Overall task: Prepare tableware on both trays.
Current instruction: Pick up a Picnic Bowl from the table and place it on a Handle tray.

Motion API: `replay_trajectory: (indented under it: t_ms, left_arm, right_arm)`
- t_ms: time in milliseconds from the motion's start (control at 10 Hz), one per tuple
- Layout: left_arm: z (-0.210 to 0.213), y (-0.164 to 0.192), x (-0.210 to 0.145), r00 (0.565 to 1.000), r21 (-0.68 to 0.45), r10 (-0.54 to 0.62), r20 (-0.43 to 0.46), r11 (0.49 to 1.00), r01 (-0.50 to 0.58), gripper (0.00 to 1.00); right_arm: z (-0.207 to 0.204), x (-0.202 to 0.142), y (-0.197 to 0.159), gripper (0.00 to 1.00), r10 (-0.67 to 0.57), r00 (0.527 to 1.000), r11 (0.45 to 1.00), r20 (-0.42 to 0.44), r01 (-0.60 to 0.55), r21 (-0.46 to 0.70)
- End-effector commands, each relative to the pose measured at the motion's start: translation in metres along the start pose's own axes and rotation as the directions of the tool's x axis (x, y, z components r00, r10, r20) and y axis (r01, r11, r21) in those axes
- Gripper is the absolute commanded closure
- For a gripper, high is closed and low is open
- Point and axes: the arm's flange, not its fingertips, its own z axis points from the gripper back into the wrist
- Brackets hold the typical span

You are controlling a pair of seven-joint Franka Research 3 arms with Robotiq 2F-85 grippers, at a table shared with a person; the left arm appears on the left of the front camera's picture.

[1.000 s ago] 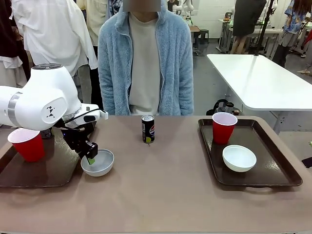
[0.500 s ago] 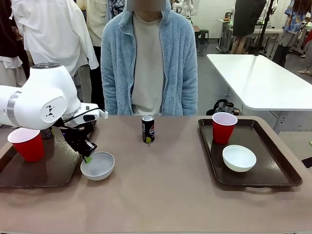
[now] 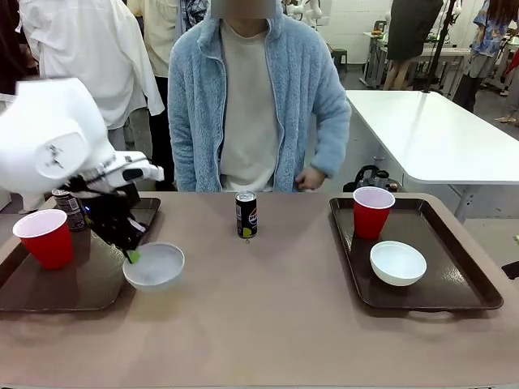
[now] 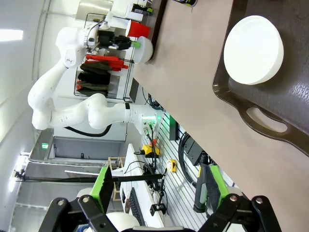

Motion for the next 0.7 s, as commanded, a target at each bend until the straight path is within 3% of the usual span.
replay_trajectory:
  t_ms: [0, 300, 600]
  left_arm:
    - [0.049, 0.016, -0.029, 0.987, -0.038, 0.134, 0.085, 0.991, -0.131, 1.00]
    - [0.079, 0.073, -0.050, 0.971, -0.024, 0.199, 0.131, 0.980, -0.198, 1.00]
    - [0.087, 0.132, -0.071, 0.952, -0.016, 0.283, 0.119, 0.959, -0.283, 1.00]
  right_arm:
    - [0.000, -0.002, -0.001, 0.00, 0.014, 1.000, 1.000, -0.008, -0.014, -0.001]
    - [0.000, -0.002, -0.001, 0.00, 0.014, 1.000, 1.000, -0.008, -0.014, -0.001]
    - [0.000, -0.002, -0.001, 0.00, 0.014, 1.000, 1.000, -0.008, -0.014, -0.001]
